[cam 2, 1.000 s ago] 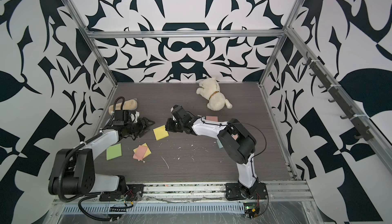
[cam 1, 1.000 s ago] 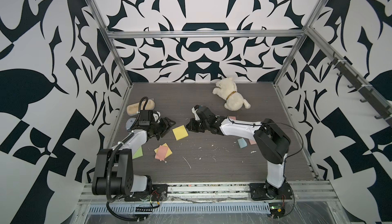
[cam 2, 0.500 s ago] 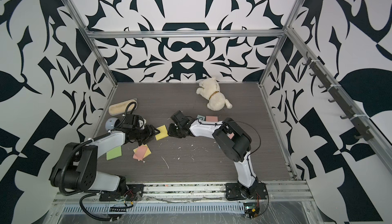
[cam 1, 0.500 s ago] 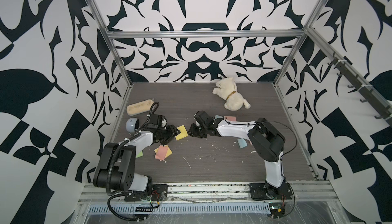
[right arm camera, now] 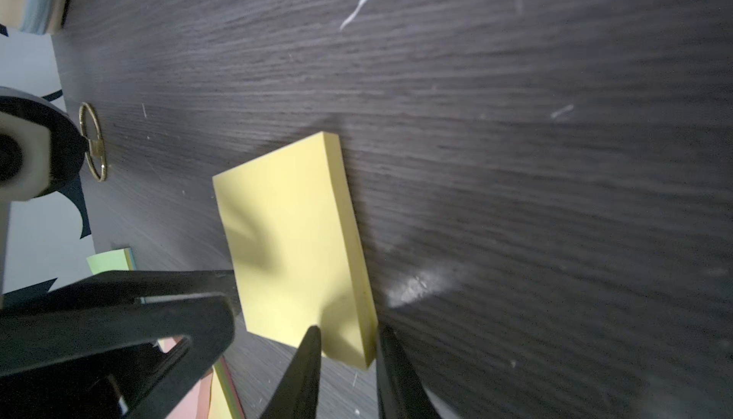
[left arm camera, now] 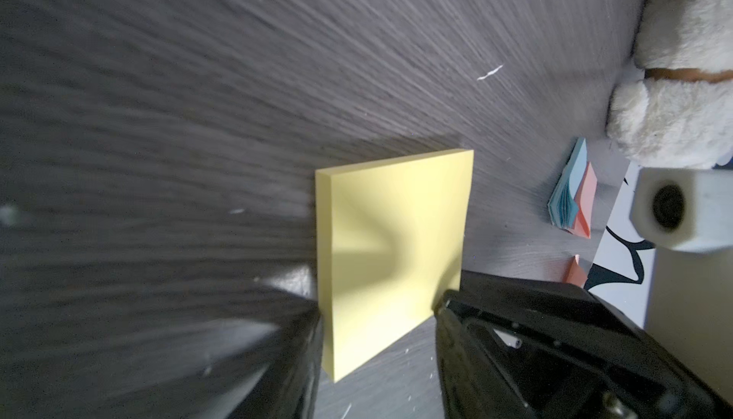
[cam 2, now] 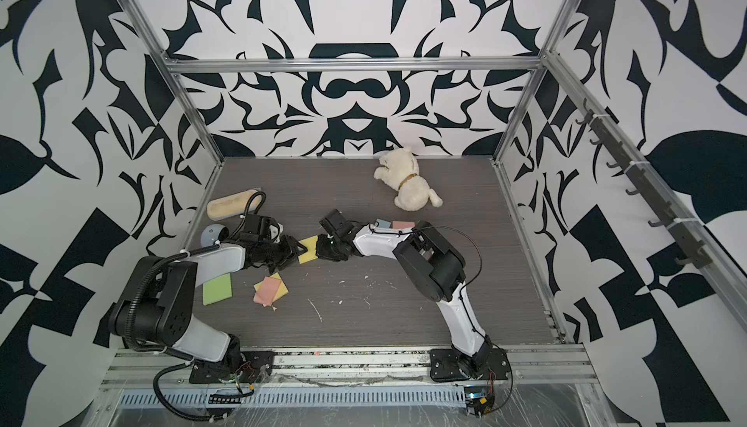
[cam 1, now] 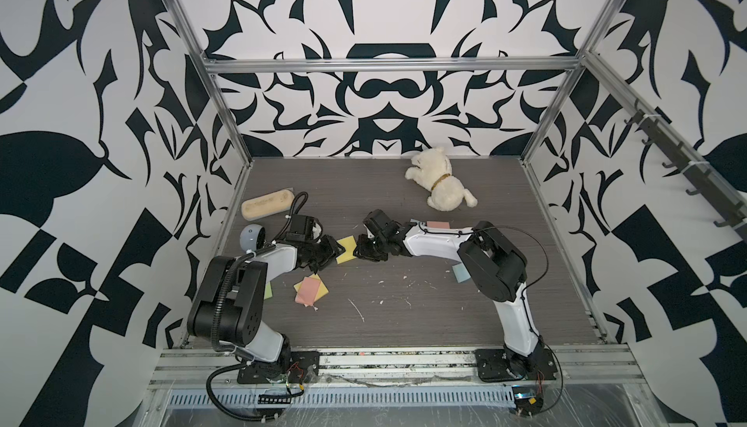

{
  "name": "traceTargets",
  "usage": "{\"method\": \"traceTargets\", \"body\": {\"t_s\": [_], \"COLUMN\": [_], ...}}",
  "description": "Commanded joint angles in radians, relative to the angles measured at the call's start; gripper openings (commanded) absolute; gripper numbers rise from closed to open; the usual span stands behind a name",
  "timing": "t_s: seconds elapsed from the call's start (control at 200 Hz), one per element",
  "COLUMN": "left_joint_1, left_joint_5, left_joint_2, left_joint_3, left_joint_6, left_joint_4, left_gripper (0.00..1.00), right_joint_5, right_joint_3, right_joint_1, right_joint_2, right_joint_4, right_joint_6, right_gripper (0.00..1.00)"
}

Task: Tear off pages from different memo pads
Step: Pick up the memo pad from the center of the board.

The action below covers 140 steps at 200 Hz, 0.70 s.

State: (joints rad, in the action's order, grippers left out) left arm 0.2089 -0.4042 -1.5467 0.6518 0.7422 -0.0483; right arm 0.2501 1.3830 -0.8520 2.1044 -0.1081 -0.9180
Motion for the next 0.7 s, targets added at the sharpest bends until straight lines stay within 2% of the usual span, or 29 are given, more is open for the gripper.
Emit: {"method": "traceTargets", "body": {"t_s": [0.0,0.125,0.235,0.38,0.555,0.695], "left_joint_1": [0.012,0.013,0.012,0.01,-0.016,-0.066], "left_joint_5": [0.029,0.022,0.024,0.024,-0.019,-0.077], "left_joint_2": [-0.052,-0.047,-0.01,0.056,0.196,0.333], "left_joint_3": [-0.024,-0.027,-0.021,0.017,0.096,0.094], "left_joint_6": [-0.006,-0.006,-0.009,-0.025,-0.081,-0.08], "left_joint_4": [-0.044,-0.046,-0.071,-0.146,-0.281,-0.267], "left_gripper": [0.48,0.48,0.51,0.57,0.64,0.68], "right_joint_5": [0.017,0.019,0.028,0.052,0.078,0.105], "right_joint_3": [0.026,0.003,-0.058,-0.094,-0.179,-0.232], "right_joint_1": [-0.015,-0.015,-0.011,-0.003,0.016,0.038], "right_joint_2": [-0.018,-0.036,-0.091,-0.153,-0.213,-0.293], "right_joint_4": [0.014,0.046,0.151,0.239,0.396,0.409], "right_joint_6": [0.001,-0.001,-0.004,-0.025,-0.119,-0.118], "right_gripper": [0.22,0.1,0.0,0.0,0.0,0.0]}}
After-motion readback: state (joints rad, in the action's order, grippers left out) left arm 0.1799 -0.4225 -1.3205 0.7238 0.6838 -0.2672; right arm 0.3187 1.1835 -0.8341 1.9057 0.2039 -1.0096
